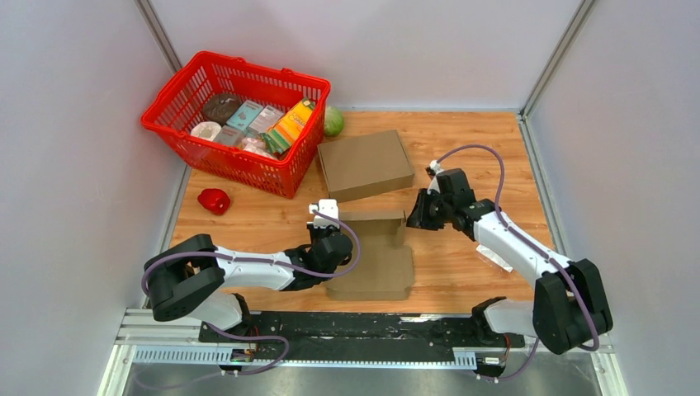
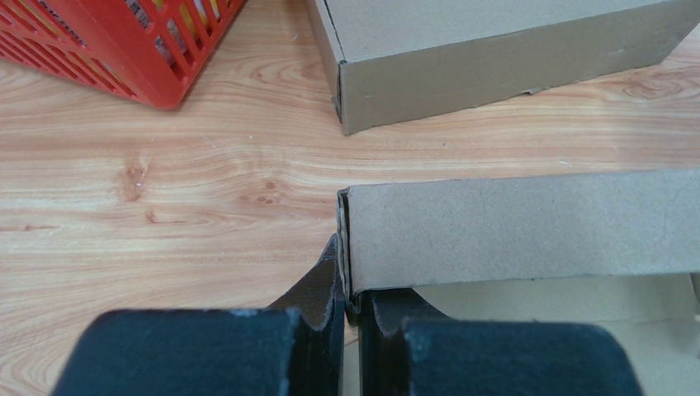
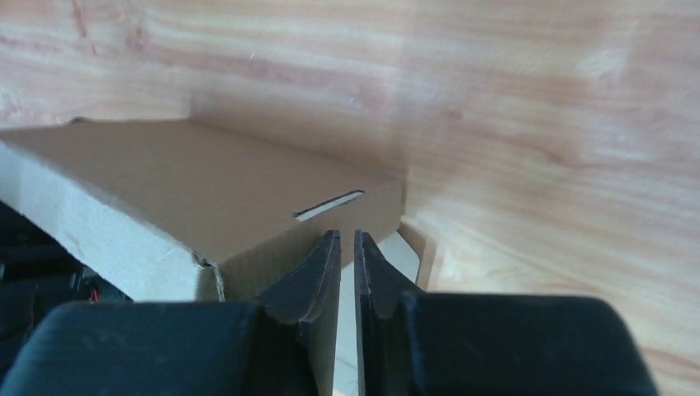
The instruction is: Fold the paper box
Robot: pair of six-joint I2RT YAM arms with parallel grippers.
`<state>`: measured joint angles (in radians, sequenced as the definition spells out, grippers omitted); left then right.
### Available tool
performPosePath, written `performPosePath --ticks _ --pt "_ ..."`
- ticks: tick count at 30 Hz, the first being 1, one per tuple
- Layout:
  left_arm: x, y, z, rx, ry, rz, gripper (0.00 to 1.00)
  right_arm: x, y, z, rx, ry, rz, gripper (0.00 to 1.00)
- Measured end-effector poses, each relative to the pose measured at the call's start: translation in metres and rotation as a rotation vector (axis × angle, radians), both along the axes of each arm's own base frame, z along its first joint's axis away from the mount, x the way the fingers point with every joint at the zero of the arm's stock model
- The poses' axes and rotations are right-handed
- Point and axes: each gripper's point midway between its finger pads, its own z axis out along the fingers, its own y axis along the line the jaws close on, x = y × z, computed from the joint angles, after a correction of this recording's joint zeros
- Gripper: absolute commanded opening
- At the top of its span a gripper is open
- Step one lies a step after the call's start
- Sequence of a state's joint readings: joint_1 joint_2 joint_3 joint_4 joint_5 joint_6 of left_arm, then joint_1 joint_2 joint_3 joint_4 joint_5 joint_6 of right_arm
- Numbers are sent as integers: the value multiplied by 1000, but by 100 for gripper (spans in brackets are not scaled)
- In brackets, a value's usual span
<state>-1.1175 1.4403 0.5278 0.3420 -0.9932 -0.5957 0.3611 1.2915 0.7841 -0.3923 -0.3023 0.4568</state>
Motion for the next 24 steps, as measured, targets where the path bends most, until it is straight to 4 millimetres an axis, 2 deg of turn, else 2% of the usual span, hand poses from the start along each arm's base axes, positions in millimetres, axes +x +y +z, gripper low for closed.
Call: performPosePath --ticks 3,6,11,14,18,24 --pt "0 0 0 0 1 0 0 -15 9 1 -14 2 19 18" --pt "0 0 0 1 1 1 0 -20 9 -1 -49 -2 19 22" --pt "0 0 0 2 1 0 0 -24 -3 -7 -120 4 17 38" --pt "0 0 0 3 1 -1 0 -29 -2 -1 -143 -33 49 46" --pt "0 1 0 4 0 1 0 -37 5 6 -173 -104 104 47" --pt "0 0 0 0 -1 -4 0 -40 12 0 -194 -189 154 46"
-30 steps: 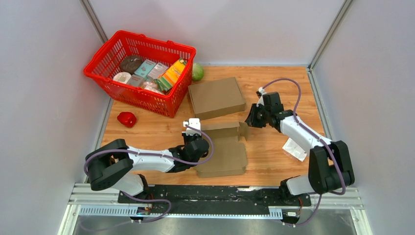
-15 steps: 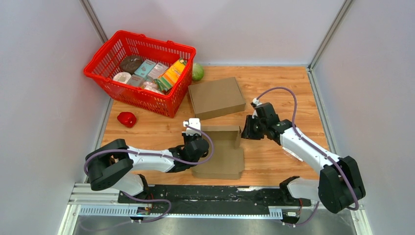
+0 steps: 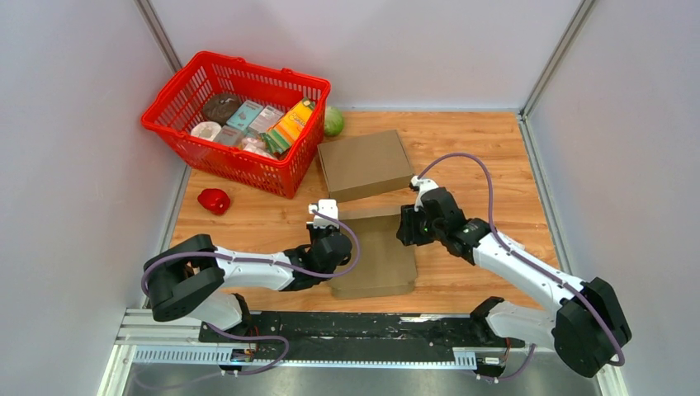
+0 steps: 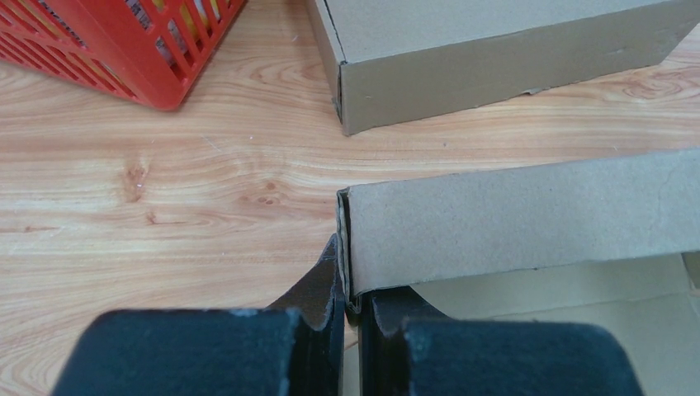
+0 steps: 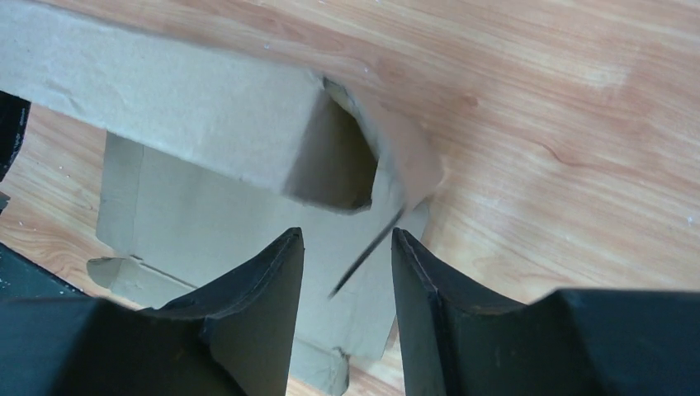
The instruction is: Fold the paper box
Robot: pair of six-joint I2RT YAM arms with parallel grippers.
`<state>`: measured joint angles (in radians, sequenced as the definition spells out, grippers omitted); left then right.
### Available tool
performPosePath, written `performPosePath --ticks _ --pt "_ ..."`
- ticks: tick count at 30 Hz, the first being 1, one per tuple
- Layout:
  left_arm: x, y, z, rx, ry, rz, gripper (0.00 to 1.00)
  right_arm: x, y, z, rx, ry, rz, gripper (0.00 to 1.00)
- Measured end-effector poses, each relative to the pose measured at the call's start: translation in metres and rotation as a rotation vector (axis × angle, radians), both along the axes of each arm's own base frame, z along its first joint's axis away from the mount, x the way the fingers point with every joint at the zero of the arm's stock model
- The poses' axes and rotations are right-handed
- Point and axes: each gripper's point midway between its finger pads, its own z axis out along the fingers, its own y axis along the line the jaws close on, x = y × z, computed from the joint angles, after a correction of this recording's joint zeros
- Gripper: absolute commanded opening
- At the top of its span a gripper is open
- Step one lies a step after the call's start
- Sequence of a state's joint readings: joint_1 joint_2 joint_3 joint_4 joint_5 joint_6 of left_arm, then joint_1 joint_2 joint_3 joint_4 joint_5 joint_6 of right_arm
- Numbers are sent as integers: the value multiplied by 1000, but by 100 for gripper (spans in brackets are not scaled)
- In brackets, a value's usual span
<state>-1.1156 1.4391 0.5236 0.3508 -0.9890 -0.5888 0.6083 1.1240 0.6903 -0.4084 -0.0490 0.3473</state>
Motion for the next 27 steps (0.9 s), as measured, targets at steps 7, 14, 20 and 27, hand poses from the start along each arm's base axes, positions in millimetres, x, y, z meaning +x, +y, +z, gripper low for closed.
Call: performPosePath --ticks 7,14,20,27 --pt "0 0 0 -4 -2 -3 0 13 3 -2 -9 -118 3 43" --pt "0 0 0 0 -3 -6 0 17 1 5 14 -186 -8 57" --pt "0 -1 0 -1 -2 -11 0 8 -32 40 16 -170 -223 59" --pt "0 -1 0 3 -1 -16 0 18 -106 52 -25 -203 -585 53"
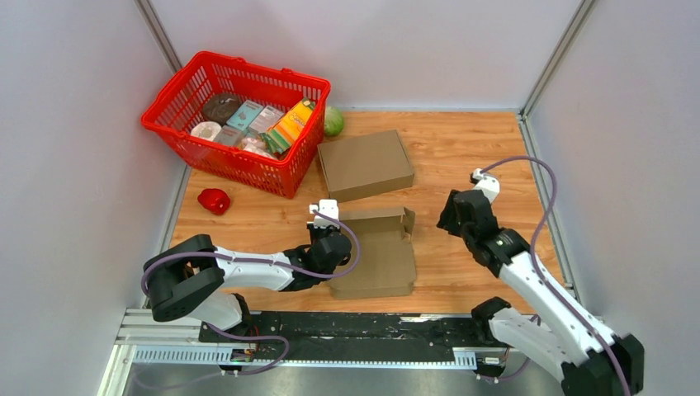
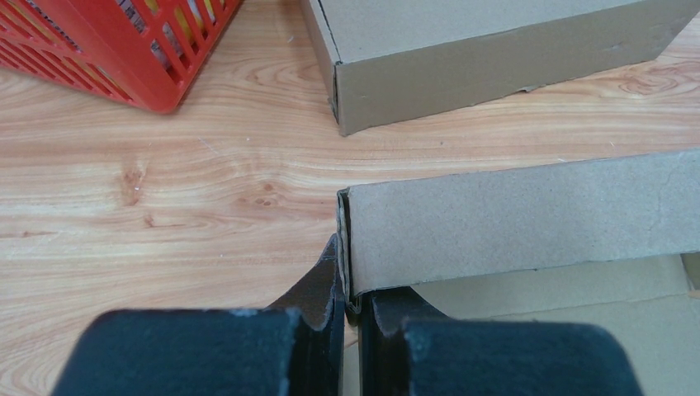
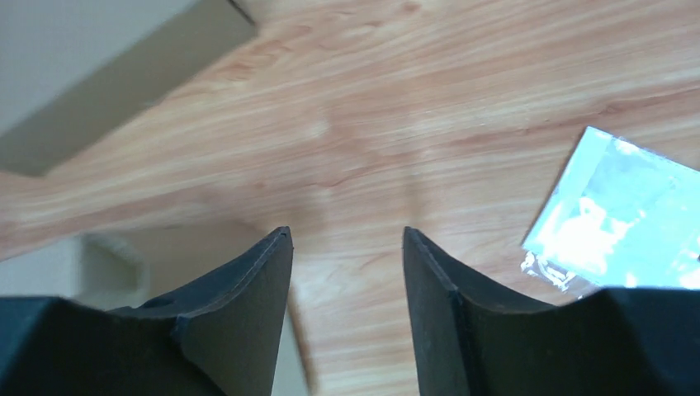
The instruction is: Fold the paper box
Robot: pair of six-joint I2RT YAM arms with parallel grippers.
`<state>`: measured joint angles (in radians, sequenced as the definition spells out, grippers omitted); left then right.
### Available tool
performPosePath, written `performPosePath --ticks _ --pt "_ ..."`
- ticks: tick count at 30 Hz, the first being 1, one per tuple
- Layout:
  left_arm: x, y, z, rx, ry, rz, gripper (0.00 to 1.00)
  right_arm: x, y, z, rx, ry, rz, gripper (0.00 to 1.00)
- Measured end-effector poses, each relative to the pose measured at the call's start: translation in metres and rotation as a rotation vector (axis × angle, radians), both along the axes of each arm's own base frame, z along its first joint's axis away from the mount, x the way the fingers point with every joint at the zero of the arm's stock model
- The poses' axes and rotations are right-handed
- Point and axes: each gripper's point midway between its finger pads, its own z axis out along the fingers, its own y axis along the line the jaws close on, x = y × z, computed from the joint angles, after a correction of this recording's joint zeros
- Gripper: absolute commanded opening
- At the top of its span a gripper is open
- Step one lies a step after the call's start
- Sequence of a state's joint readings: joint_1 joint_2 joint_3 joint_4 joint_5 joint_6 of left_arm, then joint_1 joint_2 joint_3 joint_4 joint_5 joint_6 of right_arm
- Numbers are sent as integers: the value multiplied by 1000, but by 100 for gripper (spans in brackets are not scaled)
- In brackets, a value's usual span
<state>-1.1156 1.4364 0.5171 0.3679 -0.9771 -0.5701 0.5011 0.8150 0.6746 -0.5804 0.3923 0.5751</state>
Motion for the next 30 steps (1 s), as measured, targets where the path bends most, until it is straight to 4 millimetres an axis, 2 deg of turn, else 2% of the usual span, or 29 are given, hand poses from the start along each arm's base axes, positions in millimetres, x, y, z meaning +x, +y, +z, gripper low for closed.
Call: performPosePath --ticks 3,6,8,11,16,30 --pt "0 0 0 0 0 0 0 19 -2 -33 -87 81 29 52" --pt "0 0 0 0 0 0 0 22 19 -69 -152 190 190 51" --pt "0 0 0 0 0 0 0 18 34 -79 -163 218 294 50" --pt "0 0 0 0 0 0 0 14 59 -70 -148 170 436 50" --pt "0 0 0 0 0 0 0 11 82 -43 -86 60 548 50" --pt "0 1 0 1 0 2 0 2 95 -47 -45 41 645 52"
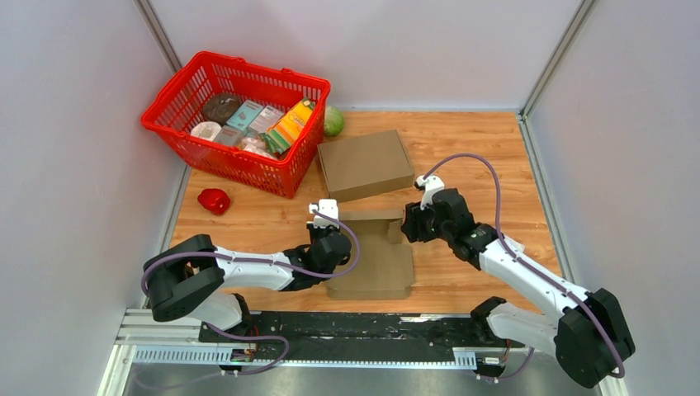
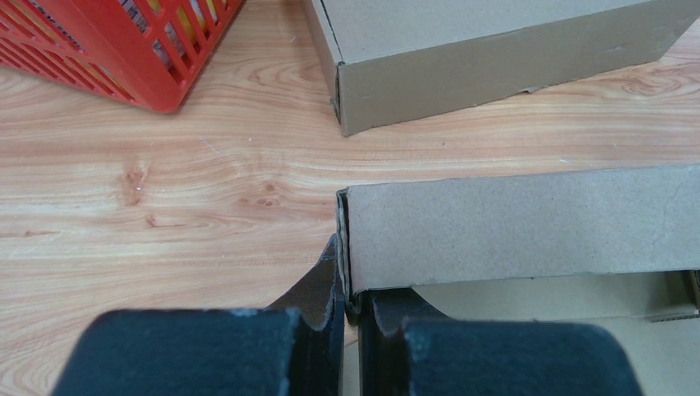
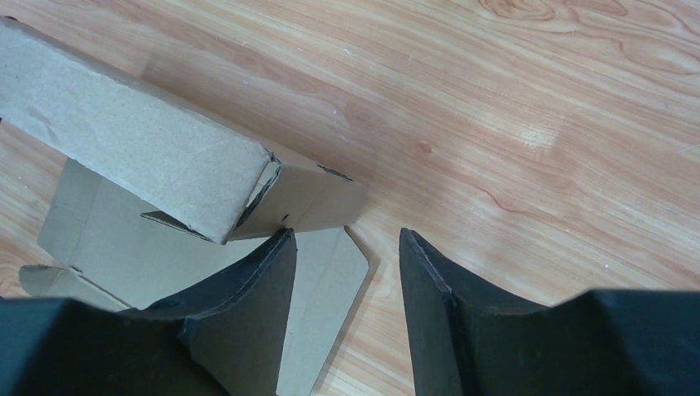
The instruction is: Fold the paper box
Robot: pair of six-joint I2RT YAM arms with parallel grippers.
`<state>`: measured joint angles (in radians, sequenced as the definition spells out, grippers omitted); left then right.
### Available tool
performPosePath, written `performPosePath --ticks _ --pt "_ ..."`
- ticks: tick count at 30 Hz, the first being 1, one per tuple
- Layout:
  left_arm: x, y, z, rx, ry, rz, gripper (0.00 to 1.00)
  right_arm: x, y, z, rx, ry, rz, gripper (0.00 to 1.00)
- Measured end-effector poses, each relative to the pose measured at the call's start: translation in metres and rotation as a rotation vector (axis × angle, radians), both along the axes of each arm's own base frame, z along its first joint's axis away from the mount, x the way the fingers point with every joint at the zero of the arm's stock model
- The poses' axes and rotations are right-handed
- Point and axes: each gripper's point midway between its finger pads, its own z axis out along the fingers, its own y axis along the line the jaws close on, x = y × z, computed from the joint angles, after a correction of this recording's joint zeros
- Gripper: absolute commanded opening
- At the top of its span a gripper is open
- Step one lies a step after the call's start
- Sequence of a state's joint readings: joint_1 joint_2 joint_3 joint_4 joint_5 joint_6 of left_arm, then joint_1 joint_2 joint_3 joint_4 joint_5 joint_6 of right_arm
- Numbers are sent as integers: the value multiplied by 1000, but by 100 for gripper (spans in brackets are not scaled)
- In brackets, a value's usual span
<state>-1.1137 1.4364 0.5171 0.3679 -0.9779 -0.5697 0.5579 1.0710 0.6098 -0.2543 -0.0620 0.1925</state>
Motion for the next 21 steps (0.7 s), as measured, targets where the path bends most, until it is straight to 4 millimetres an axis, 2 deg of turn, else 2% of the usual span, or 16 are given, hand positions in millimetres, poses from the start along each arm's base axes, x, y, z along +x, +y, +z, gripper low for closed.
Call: performPosePath --ticks 7,14,19,21 --pt "1 2 0 4 -1 7 0 -1 8 -2 23 -15 46 53" --pt "2 6 0 14 -4 23 0 -12 20 -9 75 -8 129 56" --pt "2 5 0 10 -3 18 0 -22 39 0 146 -12 222 58" --pt "2 5 0 10 -3 17 0 -22 39 1 150 -18 223 57"
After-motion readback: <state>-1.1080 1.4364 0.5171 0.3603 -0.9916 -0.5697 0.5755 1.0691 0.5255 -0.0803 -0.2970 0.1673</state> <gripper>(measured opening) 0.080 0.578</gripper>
